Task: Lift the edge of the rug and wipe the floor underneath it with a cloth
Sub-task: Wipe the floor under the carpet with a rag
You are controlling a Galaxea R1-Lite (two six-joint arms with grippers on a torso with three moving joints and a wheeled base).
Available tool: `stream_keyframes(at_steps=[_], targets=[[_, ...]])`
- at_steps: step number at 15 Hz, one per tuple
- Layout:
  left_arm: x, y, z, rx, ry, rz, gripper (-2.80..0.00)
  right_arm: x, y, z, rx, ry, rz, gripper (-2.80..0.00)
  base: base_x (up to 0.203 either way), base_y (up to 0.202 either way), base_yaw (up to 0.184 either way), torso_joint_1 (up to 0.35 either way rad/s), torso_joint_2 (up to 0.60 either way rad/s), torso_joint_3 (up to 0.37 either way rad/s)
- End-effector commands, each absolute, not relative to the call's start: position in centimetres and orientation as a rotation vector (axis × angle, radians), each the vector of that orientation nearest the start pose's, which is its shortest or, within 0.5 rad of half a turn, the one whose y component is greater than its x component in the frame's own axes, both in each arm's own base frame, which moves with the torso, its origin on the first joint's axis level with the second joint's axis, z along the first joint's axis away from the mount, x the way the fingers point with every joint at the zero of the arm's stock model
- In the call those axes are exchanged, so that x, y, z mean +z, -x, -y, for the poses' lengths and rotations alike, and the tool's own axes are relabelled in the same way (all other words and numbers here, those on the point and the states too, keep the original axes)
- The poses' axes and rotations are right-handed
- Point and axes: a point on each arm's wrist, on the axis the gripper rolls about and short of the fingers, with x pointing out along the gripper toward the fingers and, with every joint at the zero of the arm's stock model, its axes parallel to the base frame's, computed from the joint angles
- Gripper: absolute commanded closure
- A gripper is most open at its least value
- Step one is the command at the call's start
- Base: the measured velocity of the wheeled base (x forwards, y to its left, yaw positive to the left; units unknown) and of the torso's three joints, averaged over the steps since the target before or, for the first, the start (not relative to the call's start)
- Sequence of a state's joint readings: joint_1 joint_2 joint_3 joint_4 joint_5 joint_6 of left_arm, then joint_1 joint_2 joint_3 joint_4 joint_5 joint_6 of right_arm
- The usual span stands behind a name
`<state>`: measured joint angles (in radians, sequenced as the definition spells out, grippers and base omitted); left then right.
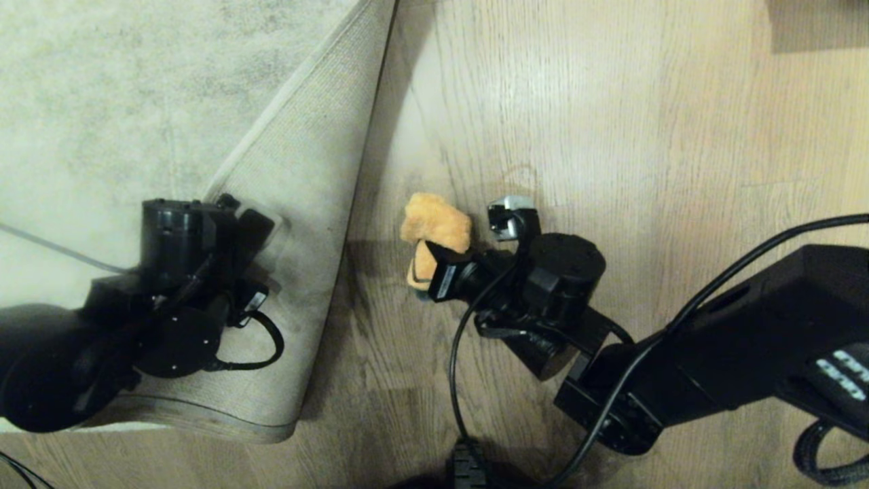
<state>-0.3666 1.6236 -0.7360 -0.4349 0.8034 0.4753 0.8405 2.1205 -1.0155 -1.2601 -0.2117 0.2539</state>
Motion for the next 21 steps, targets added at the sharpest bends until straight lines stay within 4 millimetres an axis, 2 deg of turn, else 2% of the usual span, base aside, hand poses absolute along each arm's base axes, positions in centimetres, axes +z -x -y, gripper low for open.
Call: stream_keyframes(at_steps=[1,5,10,13,17,21], targets=[[16.9,-25.8,8.3,0.336,-0.718,-0.479,0.0,11.4,-26.5,-31.8,0.682,-0.307,-0.018,0.0,0.0,0.0,0.0,0.0,0.0,0.0],[16.7,-25.8,8.3,0.338,-0.705,-0.483,0.0,6.6,-28.1,-35.0,0.696,-0.305,-0.039,0.0,0.0,0.0,0.0,0.0,0.0,0.0],[16.7,-25.8,8.3,0.338,-0.704,-0.484,0.0,5.0,-31.2,-37.9,0.684,-0.314,-0.022,0.0,0.0,0.0,0.0,0.0,0.0,0.0],[16.3,-25.6,8.2,0.335,-0.71,-0.495,0.0,6.0,-34.5,-37.6,0.632,-0.324,0.008,0.0,0.0,0.0,0.0,0.0,0.0,0.0],[16.2,-25.4,8.2,0.334,-0.713,-0.499,0.0,9.3,-39.0,-34.9,0.54,-0.334,0.064,0.0,0.0,0.0,0.0,0.0,0.0,0.0],[16.3,-25.3,8.0,0.336,-0.711,-0.496,0.0,13.9,-40.7,-32.0,0.48,-0.334,0.124,0.0,0.0,0.0,0.0,0.0,0.0,0.0]])
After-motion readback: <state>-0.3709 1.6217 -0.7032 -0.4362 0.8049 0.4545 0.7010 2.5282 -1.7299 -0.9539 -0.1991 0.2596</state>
